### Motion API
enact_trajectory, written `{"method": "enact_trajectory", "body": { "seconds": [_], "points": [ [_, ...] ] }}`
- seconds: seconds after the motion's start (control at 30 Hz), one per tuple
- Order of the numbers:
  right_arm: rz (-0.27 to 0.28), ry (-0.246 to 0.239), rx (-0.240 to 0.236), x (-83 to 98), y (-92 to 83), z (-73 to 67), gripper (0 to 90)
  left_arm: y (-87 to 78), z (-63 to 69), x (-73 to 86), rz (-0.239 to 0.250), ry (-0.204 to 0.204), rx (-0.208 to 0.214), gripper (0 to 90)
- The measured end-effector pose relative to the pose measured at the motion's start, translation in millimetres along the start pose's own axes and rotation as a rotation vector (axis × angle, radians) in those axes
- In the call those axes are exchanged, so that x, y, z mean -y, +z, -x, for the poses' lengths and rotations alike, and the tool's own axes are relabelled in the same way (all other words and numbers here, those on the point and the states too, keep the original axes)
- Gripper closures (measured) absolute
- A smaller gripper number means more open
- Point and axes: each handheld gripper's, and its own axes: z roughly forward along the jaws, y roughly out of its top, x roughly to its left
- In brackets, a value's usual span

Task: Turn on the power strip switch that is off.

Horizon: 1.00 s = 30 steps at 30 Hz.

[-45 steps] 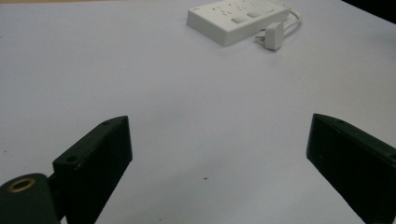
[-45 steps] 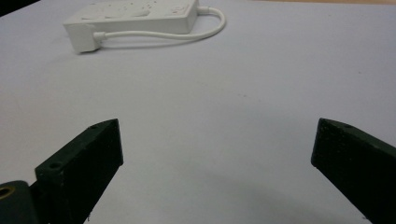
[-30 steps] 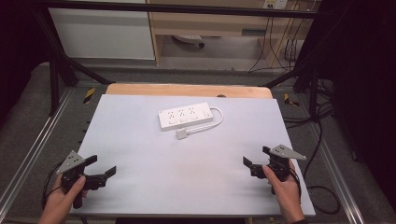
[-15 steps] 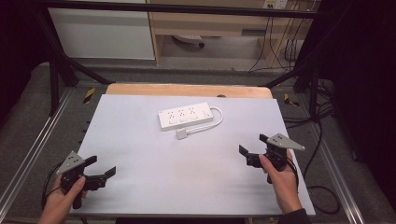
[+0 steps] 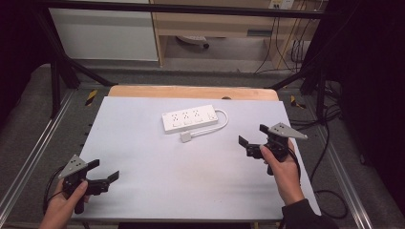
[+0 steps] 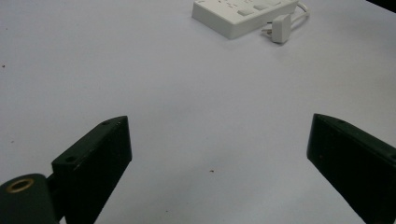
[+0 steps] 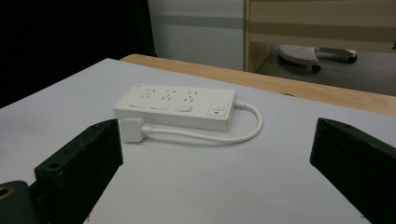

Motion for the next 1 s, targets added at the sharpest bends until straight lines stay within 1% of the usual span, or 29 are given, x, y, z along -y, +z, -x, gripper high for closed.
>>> {"method": "enact_trajectory", "body": {
  "seconds": [0.2,0.27,0.3,0.37,0.4,0.43,0.47,0.53,0.67,1.0],
  "points": [
    [-0.001,-0.01,0.002,-8.2,9.1,-0.2,2.4,0.0,-0.3,0.1,0.0,-0.002,0.002,6.6],
    [-0.004,-0.006,0.01,-11.0,16.0,1.0,2.6,0.0,-0.3,0.2,0.0,-0.002,0.002,6.6],
    [-0.004,-0.006,0.01,-11.0,16.0,1.0,2.6,0.0,-0.3,0.2,0.001,-0.002,0.002,6.6],
    [-0.005,-0.001,0.025,-14.3,23.8,2.2,3.0,-0.1,-0.5,0.2,-0.001,-0.002,0.002,6.6],
    [-0.005,-0.001,0.025,-14.3,23.8,2.2,3.0,0.0,-0.6,0.3,-0.001,-0.001,0.002,6.6],
    [-0.004,0.008,0.023,-17.0,28.6,3.2,3.1,0.0,-0.6,0.3,-0.002,-0.001,0.002,6.6],
    [-0.004,0.008,0.023,-17.0,28.6,3.2,3.1,0.1,-0.6,0.3,-0.002,-0.001,0.002,6.6],
    [-0.009,0.006,0.03,-21.2,35.7,3.5,3.2,0.2,-0.4,0.2,-0.003,-0.001,0.003,6.6],
    [-0.006,0.004,0.031,-26.8,44.3,4.2,3.4,0.5,-0.2,0.4,-0.006,0.0,0.003,6.6],
    [-0.008,0.001,0.044,-35.6,65.8,3.9,4.7,0.8,0.2,0.6,-0.008,0.001,0.006,6.6]
  ]
}}
